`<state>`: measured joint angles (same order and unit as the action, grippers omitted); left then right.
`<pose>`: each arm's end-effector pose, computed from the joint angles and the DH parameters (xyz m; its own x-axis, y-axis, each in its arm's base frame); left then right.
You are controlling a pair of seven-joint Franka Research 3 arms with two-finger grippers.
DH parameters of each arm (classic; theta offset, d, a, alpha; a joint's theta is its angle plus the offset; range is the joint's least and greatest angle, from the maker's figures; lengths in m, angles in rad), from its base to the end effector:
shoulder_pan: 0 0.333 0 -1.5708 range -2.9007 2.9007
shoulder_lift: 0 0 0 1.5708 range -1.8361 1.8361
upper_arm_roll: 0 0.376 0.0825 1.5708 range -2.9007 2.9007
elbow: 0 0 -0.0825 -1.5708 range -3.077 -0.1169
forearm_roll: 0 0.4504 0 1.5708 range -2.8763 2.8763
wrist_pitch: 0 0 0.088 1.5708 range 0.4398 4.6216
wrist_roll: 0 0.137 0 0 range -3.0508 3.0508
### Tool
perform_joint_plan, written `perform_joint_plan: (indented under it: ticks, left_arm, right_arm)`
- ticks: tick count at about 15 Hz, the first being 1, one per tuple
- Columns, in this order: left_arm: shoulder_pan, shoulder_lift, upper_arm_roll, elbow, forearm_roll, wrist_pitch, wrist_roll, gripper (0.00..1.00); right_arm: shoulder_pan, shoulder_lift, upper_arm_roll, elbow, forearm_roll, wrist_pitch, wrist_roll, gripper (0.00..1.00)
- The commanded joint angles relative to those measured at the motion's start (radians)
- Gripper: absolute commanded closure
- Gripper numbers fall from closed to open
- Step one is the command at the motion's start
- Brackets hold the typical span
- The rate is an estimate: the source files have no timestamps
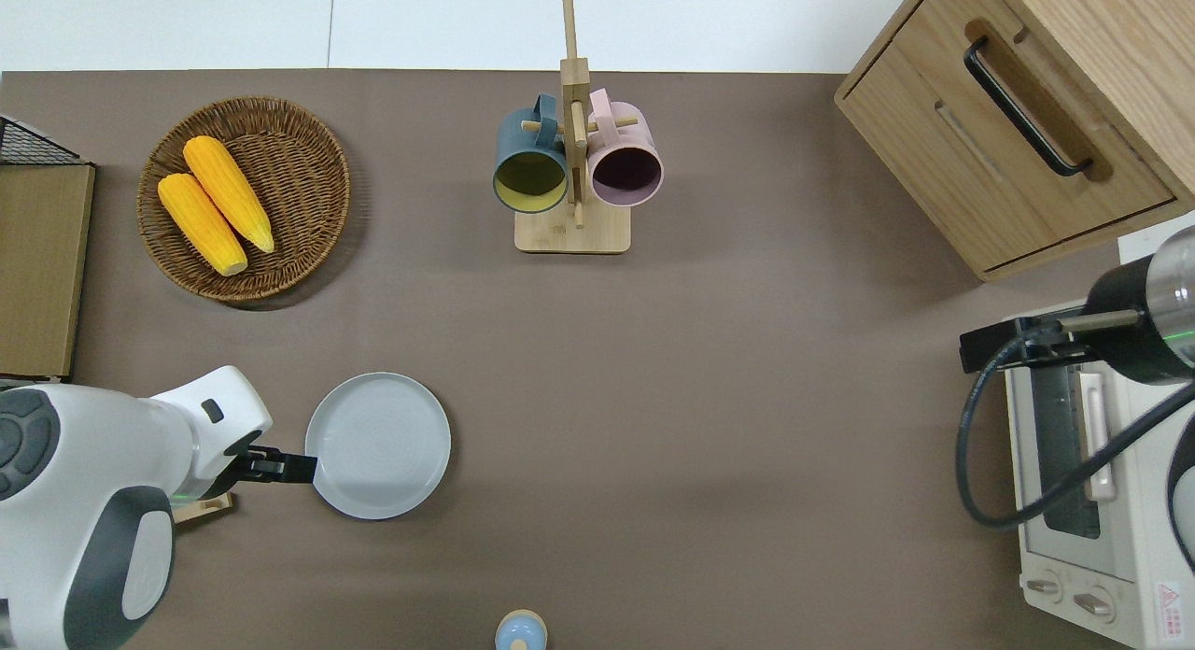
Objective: Pick gray plate from table and place it on lower plate rack with left arm
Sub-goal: 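Grasp the gray plate's rim with the left gripper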
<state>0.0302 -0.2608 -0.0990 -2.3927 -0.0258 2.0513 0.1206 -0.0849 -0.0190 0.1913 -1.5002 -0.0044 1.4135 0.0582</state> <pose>0.4835 -0.0356 0.4035 0.9819 -0.1710 -0.0814 -0.1711 -0.9852 0.0062 0.5918 0.0638 0.6901 0.9966 0.0470 -0.0674 0.0479 -0.9988 0.0119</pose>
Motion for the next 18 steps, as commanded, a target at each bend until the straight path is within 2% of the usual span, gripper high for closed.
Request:
perform_joint_plan:
  ticks: [1, 3, 7, 11, 18]
  left_arm:
    - [-0.010, -0.008, 0.004, -0.085, -0.014, 0.099, -0.012, 0.01]
    - [-0.010, 0.005, 0.002, -0.091, -0.014, 0.121, -0.012, 0.01]
    - [-0.022, 0.071, 0.002, -0.147, -0.016, 0.265, -0.016, 0.01]
    - [-0.026, 0.132, -0.005, -0.154, -0.016, 0.335, -0.047, 0.01]
    - [-0.046, 0.169, -0.007, -0.154, -0.016, 0.382, -0.075, 0.03]
  right_arm:
    - [-0.007, -0.002, 0.005, 0.006, 0.007, -0.014, 0.000, 0.011]
    - [-0.007, -0.002, 0.007, 0.006, 0.007, -0.014, 0.000, 0.013]
    - [-0.007, -0.002, 0.005, 0.006, 0.007, -0.014, 0.000, 0.013]
    - [-0.007, -0.002, 0.007, 0.006, 0.007, -0.014, -0.001, 0.011]
    - [-0.007, -0.002, 0.007, 0.006, 0.007, -0.014, 0.000, 0.011]
